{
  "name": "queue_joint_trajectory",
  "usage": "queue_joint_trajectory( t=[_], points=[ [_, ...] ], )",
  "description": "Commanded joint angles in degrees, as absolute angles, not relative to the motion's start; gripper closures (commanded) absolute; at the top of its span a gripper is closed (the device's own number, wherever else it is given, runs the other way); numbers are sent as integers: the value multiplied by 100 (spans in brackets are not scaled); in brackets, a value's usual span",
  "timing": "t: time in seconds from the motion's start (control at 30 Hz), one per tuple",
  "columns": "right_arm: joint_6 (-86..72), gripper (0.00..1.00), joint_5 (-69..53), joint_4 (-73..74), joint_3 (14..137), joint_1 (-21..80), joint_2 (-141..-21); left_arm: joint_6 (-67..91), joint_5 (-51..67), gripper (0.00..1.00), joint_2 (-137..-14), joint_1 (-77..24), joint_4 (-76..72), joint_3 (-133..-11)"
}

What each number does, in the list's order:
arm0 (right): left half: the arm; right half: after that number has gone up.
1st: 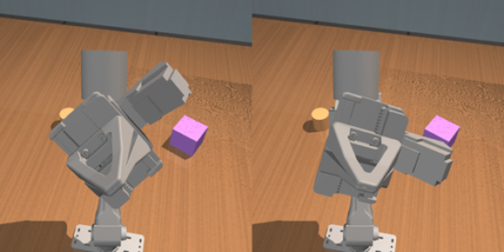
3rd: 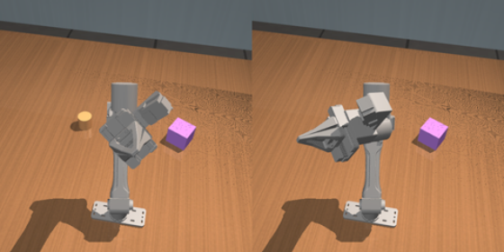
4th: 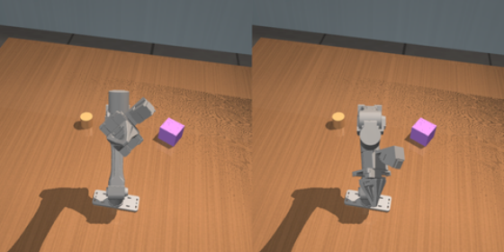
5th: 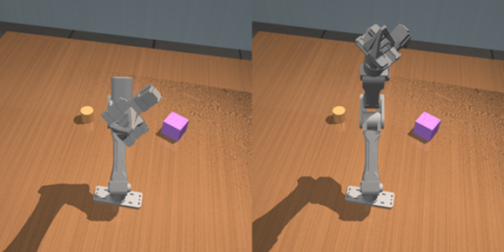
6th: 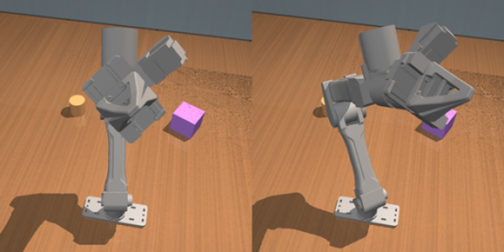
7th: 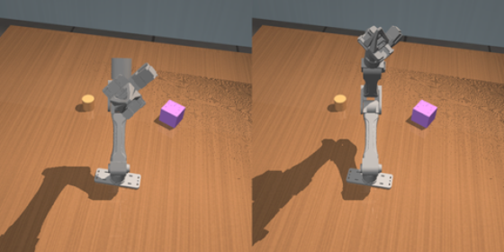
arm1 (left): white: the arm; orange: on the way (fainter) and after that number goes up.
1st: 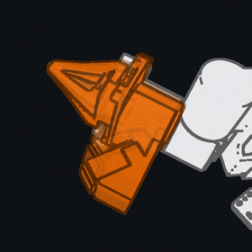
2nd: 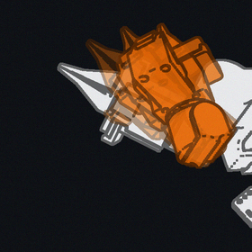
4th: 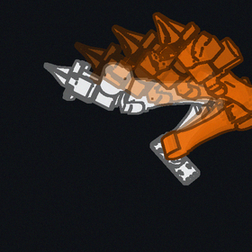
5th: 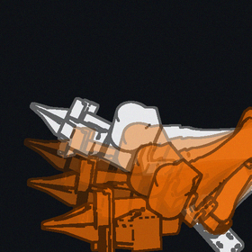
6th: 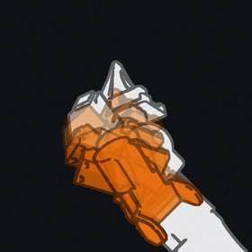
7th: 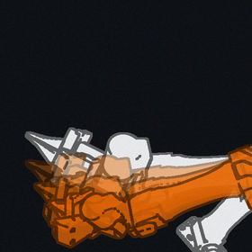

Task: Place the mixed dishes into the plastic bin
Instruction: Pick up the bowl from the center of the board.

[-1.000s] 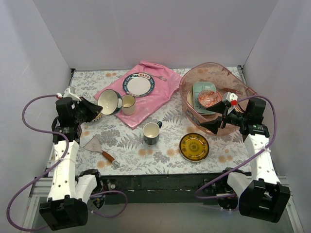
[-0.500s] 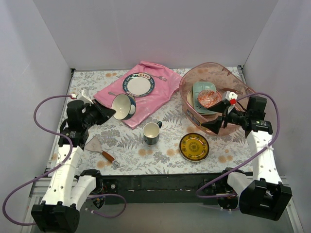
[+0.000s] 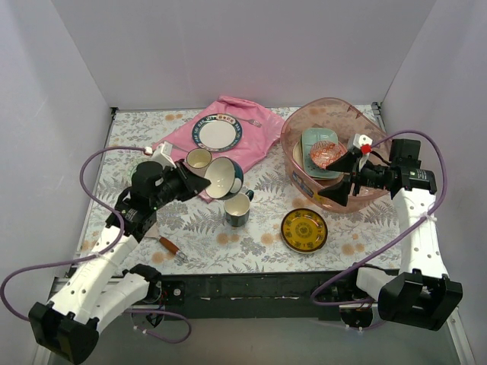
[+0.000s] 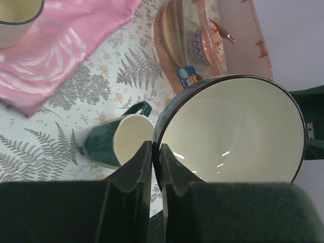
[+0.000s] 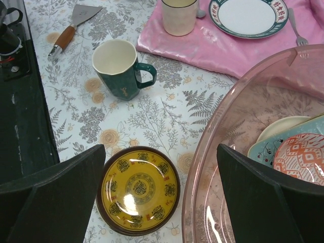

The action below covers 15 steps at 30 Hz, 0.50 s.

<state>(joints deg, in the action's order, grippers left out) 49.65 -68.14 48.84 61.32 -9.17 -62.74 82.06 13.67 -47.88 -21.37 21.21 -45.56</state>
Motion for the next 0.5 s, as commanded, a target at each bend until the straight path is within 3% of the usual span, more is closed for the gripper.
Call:
queue_joint_trajectory(
  t=[0.0,0.47],
  points=[
    [4975,2,-6820,5300,6521,-844,-6267,8455,652,100,-4947,-3003,1494,-4755],
    [4289,2,-6223,5256,6680,-809,-6126,8429,-1826,100,-6019,-5281,1292,-5326]
  ],
)
